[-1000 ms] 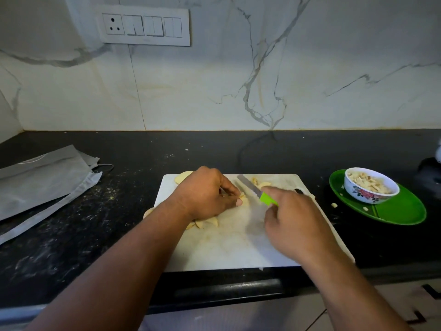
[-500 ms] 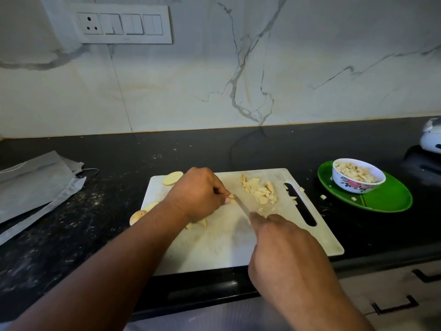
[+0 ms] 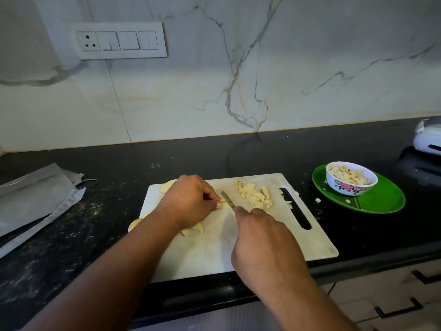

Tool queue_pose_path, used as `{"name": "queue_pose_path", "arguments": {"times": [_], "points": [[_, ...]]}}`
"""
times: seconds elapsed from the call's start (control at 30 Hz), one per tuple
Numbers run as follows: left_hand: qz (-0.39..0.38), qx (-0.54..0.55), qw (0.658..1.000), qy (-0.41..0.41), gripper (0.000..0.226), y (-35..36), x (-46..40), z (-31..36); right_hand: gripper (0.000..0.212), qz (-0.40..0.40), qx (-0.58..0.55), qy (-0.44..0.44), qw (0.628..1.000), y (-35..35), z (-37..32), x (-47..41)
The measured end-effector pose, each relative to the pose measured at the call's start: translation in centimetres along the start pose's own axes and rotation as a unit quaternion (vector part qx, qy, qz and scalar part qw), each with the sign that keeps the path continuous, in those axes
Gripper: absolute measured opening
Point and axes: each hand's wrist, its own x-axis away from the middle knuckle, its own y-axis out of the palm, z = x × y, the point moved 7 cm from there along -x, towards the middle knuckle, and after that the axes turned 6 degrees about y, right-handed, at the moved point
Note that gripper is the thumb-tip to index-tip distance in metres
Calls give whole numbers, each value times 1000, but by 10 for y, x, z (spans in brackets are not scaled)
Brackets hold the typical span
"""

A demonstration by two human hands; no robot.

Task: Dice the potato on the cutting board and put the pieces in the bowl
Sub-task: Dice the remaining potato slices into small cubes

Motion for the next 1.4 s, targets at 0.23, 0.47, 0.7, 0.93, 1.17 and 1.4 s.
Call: {"name": "queue_pose_path", "arguments": {"times": [0.23, 0.47, 0.7, 0.93, 1.17, 1.4], "points": [[2, -19, 1000, 19, 5, 1, -4, -1, 71, -66, 24, 9, 998, 9, 17, 29], [-17, -31, 998, 53, 14, 4, 2, 2, 69, -78, 35, 31, 996, 10, 23, 35], [-17, 42, 996, 79, 11, 8, 2, 9, 64, -72, 48, 25, 996, 23, 21, 41], [-23, 73, 995, 70, 9, 16, 1, 9, 64, -59, 36, 32, 997, 24, 22, 42], [-38, 45, 997, 56, 8, 18, -1, 13, 70, -87, 26, 29, 995, 13, 28, 56], [-46, 44, 996, 69, 5, 16, 3, 11, 70, -40, 18, 21, 999, 1, 23, 43]]}}
